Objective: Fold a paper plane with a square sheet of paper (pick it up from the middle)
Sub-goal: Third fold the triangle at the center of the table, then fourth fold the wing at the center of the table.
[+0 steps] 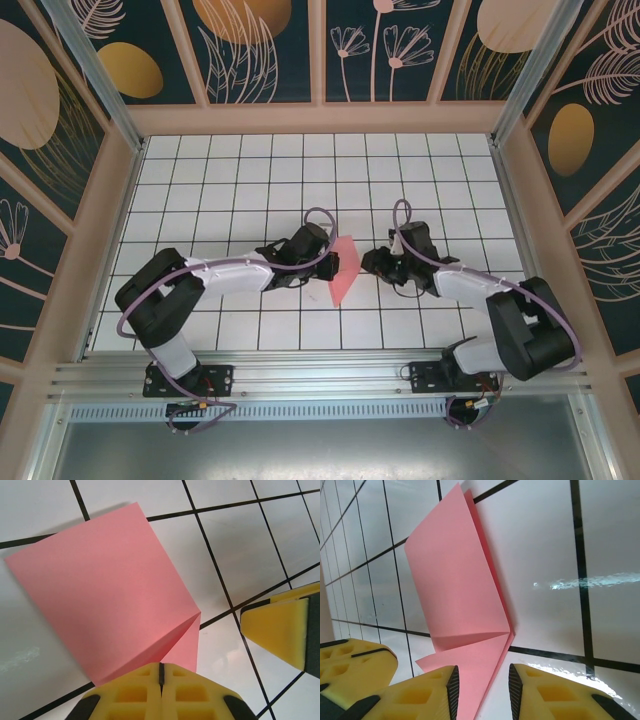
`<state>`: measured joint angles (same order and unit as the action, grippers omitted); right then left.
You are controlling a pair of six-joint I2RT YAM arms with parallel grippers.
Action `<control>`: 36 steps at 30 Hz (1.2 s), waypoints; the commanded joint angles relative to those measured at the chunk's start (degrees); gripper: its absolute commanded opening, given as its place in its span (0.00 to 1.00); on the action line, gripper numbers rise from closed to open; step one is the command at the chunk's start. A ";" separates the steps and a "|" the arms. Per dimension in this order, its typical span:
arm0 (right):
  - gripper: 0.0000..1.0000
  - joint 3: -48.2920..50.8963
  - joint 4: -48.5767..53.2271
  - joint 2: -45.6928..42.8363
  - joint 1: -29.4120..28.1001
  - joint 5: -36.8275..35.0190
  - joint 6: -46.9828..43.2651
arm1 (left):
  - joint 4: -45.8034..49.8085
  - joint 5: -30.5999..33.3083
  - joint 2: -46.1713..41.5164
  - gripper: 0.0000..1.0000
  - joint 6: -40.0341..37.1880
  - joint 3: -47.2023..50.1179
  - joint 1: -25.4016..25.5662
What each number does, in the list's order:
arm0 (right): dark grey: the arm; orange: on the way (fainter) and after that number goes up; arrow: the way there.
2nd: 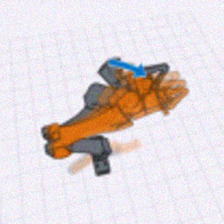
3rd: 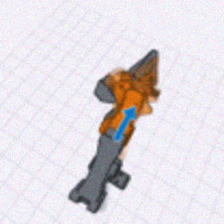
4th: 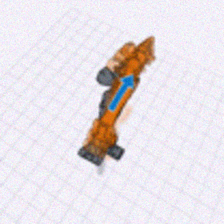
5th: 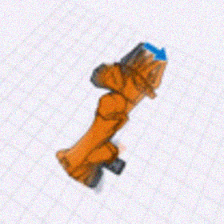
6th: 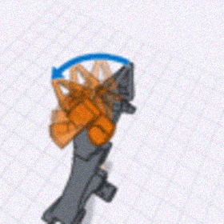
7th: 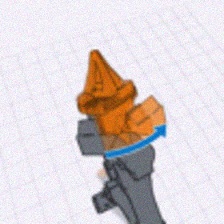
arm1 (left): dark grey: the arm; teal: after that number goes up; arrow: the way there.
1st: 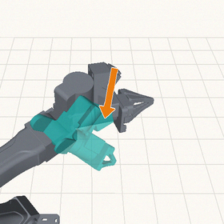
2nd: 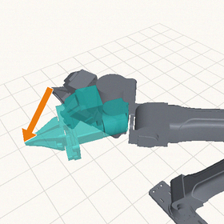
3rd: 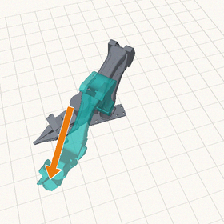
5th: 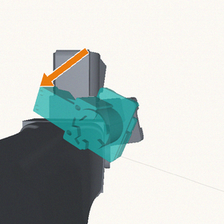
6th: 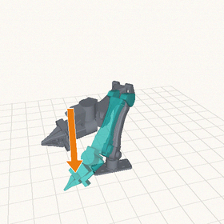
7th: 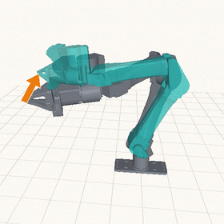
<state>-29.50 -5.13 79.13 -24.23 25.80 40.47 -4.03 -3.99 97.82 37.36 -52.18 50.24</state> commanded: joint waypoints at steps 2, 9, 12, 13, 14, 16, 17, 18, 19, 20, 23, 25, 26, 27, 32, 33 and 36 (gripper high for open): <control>0.35 -2.18 -1.27 3.08 0.28 3.05 -1.62 | 2.24 0.05 2.39 0.03 -1.77 -0.39 -0.19; 0.36 -3.81 -1.89 6.96 0.32 4.26 -2.15 | 2.52 0.25 5.13 0.01 -1.77 -0.26 -0.22; 0.36 -3.99 -2.19 7.77 0.32 4.69 -2.15 | 2.53 1.11 5.99 0.00 -1.47 0.02 -0.19; 0.36 -3.99 -2.26 7.99 0.29 4.70 -2.19 | 2.54 1.16 6.20 0.00 -1.50 -0.02 -0.14; 0.37 -4.08 -2.20 8.19 0.32 4.79 -2.15 | 2.54 1.10 6.46 0.00 -1.51 -0.03 -0.14; 0.37 -4.17 -2.41 8.57 0.19 5.02 -2.24 | 2.25 0.75 6.67 0.00 -1.42 0.23 -0.17; 0.36 -4.19 -2.65 8.70 0.23 5.21 -2.15 | 2.04 0.74 6.75 0.00 -1.37 0.41 -0.21; 0.36 -4.17 -2.85 8.91 0.23 5.54 -2.15 | 2.09 0.73 6.83 0.00 -1.41 0.47 -0.22; 0.37 -4.25 -3.17 9.22 0.21 5.93 -2.16 | 2.18 0.64 6.86 0.00 -1.48 0.48 -0.23; 0.37 -4.41 -3.35 9.48 0.18 6.30 -2.16 | 2.19 0.57 6.89 0.00 -1.49 0.65 -0.14; 0.37 -4.99 -3.75 10.42 -0.03 7.28 -2.23 | 2.10 0.47 6.92 0.00 -1.51 1.02 -0.15; 0.37 -5.39 -3.84 11.22 -0.21 7.35 -2.24 | 2.01 0.25 6.96 0.00 -1.51 1.23 -0.14; 0.37 -5.57 -3.87 11.59 -0.34 7.50 -2.24 | 2.01 0.29 7.03 0.00 -1.46 1.31 -0.17; 0.37 -5.66 -4.00 11.82 -0.41 7.59 -2.18 | 1.97 0.30 6.89 0.00 -1.47 1.49 -0.17; 0.37 -6.19 -4.37 12.17 -0.79 8.12 -2.12 | 1.60 0.13 6.77 0.00 -1.23 2.08 -0.19; 0.36 -6.14 -4.52 12.26 -0.83 8.29 -2.06 | 1.49 0.10 6.76 0.00 -1.24 2.14 -0.15; 0.37 -6.19 -5.32 12.20 -1.00 8.88 -1.81 | 1.14 -0.01 6.88 0.00 -1.24 2.30 -0.15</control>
<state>-34.26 -8.40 90.91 -24.73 33.10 39.29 -4.03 -3.99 103.79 36.62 -51.29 50.24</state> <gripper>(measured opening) 0.365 0.068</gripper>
